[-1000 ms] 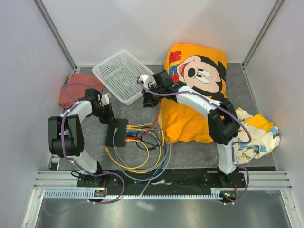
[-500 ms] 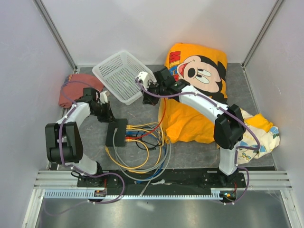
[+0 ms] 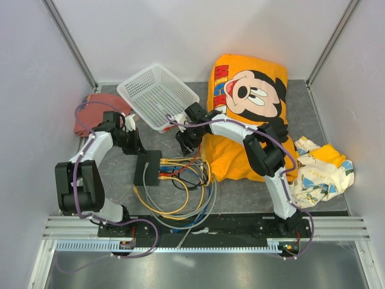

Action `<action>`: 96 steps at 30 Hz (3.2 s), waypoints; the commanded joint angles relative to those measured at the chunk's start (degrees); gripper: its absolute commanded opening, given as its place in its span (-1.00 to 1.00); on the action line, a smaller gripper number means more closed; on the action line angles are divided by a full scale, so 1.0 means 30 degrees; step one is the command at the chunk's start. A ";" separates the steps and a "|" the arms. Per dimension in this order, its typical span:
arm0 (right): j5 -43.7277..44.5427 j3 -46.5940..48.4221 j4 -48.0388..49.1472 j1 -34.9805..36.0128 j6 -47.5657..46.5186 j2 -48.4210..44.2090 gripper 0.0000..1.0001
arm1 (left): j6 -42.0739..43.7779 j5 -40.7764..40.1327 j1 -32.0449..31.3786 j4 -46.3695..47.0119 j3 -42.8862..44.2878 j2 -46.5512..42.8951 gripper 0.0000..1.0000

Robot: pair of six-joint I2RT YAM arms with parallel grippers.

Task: Pull the plug from the switch port

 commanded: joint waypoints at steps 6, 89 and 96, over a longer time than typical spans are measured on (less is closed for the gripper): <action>0.0829 0.2333 0.0352 0.0843 0.0425 0.0571 0.24 | -0.0085 0.1663 0.0114 0.0327 -0.0396 -0.2260 -0.96; -0.5852 0.3739 0.3017 0.0903 0.4876 0.4321 0.32 | -0.2020 -0.0357 0.0231 0.0650 -0.0514 0.3393 -0.97; -0.6116 0.3856 0.4218 0.0814 0.6546 0.5054 0.28 | -0.1961 -0.0212 0.0260 0.0679 -0.0514 0.3335 -0.97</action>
